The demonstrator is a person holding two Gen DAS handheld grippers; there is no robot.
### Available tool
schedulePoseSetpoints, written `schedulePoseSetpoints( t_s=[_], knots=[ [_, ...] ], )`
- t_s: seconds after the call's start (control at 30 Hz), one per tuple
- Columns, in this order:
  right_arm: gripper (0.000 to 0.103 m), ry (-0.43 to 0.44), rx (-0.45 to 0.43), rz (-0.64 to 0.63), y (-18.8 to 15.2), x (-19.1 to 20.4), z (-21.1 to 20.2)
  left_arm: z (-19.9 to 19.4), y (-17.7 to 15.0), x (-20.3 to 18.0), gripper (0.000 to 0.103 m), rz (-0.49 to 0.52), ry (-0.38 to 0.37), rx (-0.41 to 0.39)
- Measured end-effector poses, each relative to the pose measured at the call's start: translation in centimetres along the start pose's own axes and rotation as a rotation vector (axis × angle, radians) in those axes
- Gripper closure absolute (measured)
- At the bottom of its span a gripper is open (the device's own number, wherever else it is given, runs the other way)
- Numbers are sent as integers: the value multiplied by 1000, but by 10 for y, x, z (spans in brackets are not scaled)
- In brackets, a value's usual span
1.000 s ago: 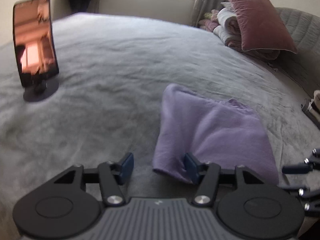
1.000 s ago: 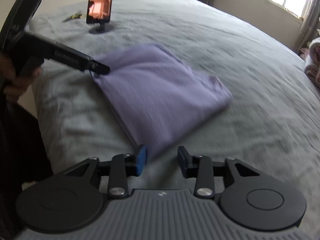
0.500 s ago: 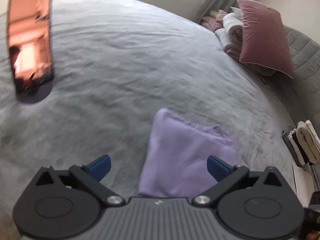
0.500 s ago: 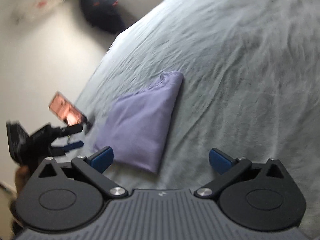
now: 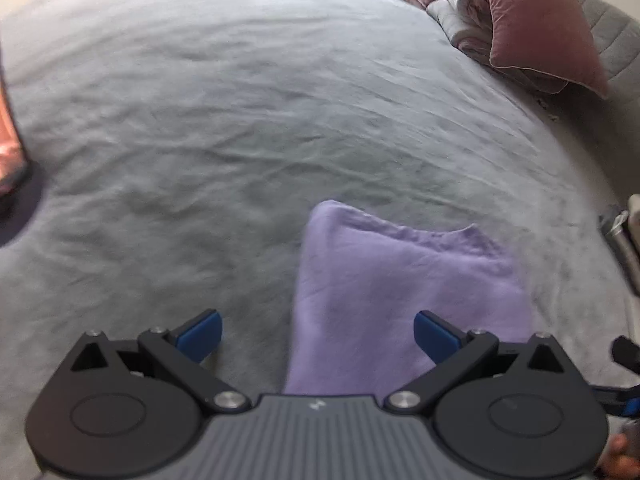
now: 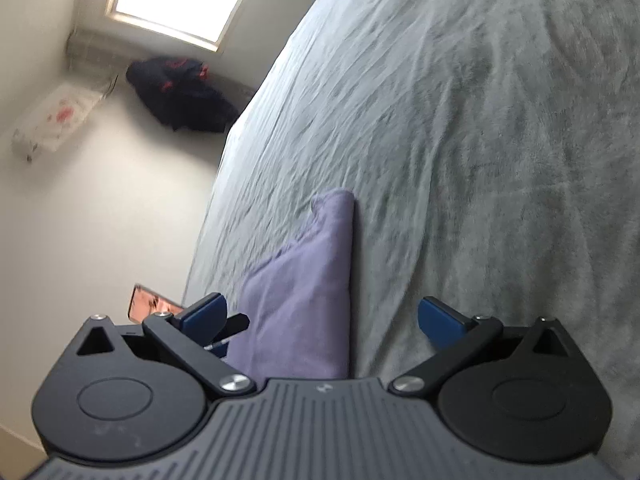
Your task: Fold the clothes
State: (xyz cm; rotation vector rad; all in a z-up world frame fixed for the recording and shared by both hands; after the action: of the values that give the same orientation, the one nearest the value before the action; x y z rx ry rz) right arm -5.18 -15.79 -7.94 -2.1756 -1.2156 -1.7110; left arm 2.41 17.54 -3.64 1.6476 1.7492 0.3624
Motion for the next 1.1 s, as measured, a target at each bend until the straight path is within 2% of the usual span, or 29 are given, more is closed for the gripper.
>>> schedulePoseSetpoints(
  t_s=[0.13, 0.37, 0.47, 0.53, 0.7, 0.87, 0.93, 1.1],
  knots=[
    [0, -59, 13, -14, 3, 11, 10, 6, 0, -4, 1, 13, 3, -12],
    [0, -240, 24, -151, -7, 48, 39, 11, -3, -11, 1, 63, 16, -50],
    [0, -286, 14, -192, -13, 60, 45, 9, -3, -7, 1, 50, 5, -67],
    [0, -307, 11, -209, -17, 67, 51, 8, -3, -5, 2, 41, -1, -79],
    [10, -337, -6, -290, -26, 77, 49, 4, -4, 1, 8, 18, -20, -105],
    [12, -366, -51, -383, -29, 71, 57, 3, -4, 6, 11, 0, -41, -119],
    [15, -374, -66, -428, -32, 70, 64, 2, -3, 6, 19, 13, -34, -139],
    [18, -396, -96, -608, -49, 77, 78, 7, -5, 3, 29, 75, -40, -184]
  ],
)
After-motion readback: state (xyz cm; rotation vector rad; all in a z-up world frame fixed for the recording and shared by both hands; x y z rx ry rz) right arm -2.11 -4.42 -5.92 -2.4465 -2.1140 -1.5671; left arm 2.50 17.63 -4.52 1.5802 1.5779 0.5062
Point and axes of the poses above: each gripper's, at about its wrist camera, not at the fingertips, and z roughly the way its jaws point, x to its left, y to its top, the point moved 2 cm from there along z, roughly the way its jaws point, and after that the axes turned 10 degrees about -x, right-handed, at the moved point
